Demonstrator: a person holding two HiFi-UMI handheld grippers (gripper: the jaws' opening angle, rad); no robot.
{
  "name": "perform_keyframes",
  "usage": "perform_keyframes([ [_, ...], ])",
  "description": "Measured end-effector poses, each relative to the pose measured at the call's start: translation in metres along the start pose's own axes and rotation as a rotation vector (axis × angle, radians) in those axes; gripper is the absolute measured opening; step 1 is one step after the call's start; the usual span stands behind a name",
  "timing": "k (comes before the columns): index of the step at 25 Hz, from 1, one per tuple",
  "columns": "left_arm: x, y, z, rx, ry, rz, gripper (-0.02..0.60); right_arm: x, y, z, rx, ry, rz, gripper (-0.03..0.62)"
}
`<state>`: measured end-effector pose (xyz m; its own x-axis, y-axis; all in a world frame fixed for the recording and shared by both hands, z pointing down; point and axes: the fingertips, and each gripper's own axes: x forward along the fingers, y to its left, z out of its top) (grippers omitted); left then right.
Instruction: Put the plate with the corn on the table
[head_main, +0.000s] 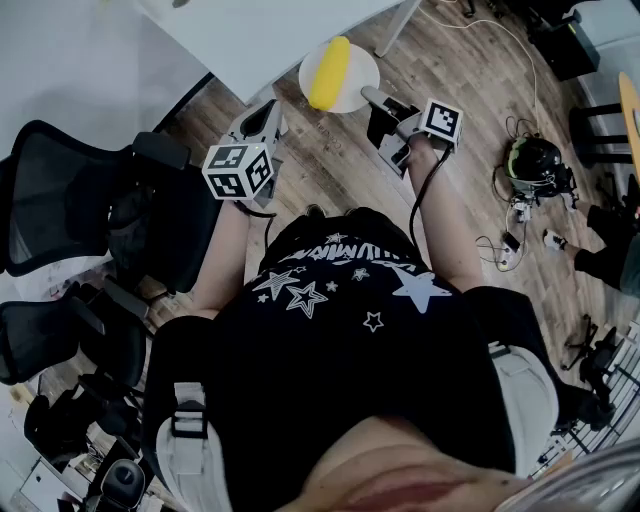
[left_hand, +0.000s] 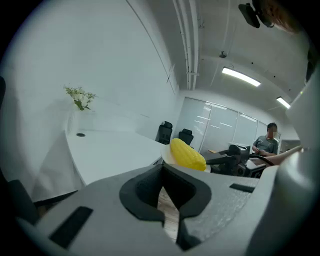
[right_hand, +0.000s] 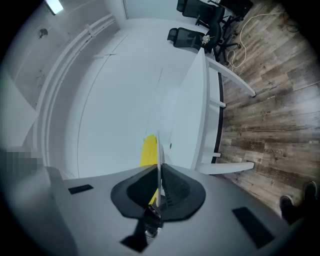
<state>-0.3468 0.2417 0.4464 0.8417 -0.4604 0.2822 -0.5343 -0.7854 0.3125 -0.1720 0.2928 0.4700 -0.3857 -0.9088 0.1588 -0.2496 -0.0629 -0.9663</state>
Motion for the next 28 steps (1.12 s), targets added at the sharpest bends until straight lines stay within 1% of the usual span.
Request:
perform_keyframes([
  [5,0.004,-0.002,0.003,0.008,-0.009,-0.006,0.008,0.004,0.005,0.006,-0.018,-0.003,0.008,0.021],
  [11,0.005,-0.01,0.001,0.001,-0.003,-0.013,0.006,0.001,0.005,0.002,-0.02,0.014,0.009,0.02],
  [16,0.002,-0.011,-0.002,-0.007,-0.001,-0.003,0.008,-0.001,0.004,-0.001,-0.004,0.018,0.017,0.02],
  [23,0.001,-0.008,-0.007,-0.025,0.008,0.004,0.006,0.004,0.005,0.001,0.05,0.008,0.03,0.021],
  [28,-0.006,-0.013,-0.009,-0.018,0.002,-0.009,0.006,-0.001,0.007,-0.006,0.047,-0.001,0.037,0.021],
])
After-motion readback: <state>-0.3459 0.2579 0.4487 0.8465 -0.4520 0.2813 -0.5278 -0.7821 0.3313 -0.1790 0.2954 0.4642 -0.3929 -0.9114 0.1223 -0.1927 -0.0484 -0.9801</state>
